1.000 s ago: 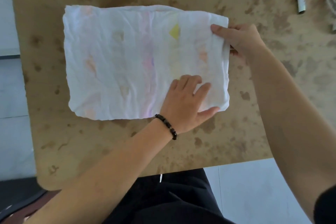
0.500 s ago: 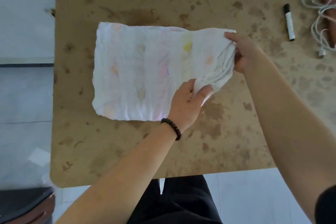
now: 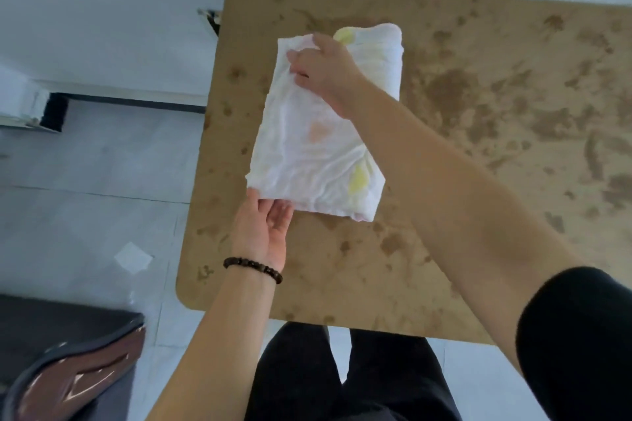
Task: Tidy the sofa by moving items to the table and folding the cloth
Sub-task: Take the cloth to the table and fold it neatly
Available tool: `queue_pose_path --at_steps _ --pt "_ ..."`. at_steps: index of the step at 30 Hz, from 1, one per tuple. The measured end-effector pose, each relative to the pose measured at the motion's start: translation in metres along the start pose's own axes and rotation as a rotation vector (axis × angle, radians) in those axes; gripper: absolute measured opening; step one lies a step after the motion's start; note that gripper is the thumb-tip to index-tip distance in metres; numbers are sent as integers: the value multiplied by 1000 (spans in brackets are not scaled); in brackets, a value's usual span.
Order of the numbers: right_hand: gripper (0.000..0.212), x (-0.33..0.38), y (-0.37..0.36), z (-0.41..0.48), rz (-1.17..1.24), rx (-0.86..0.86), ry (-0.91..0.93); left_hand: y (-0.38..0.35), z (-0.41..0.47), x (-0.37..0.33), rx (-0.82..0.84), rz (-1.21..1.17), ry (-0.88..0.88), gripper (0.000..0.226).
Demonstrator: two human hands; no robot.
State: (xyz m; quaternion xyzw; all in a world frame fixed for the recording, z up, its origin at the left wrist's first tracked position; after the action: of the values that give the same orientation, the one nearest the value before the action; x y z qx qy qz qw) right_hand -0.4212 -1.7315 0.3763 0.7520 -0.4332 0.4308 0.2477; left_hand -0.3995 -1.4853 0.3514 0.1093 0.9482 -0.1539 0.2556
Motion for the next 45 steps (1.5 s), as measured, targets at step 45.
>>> queue_pose_path --at_steps 45 --pt "43 -90 83 -86 -347 -296 108 -95 35 -44 198 1245 -993 70"
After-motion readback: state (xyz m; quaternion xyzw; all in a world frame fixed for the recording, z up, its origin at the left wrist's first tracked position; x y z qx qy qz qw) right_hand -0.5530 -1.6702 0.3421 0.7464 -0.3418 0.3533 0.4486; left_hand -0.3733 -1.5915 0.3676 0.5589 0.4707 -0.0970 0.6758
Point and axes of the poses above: each hand's wrist, its own z-axis towards the middle knuckle, its own y-axis out of the back of the hand, x = y × z, the point moved 6 cm from there along z, towards the middle knuckle, and after that the axes turned 1 degree about -z, right-handed, at the moved point
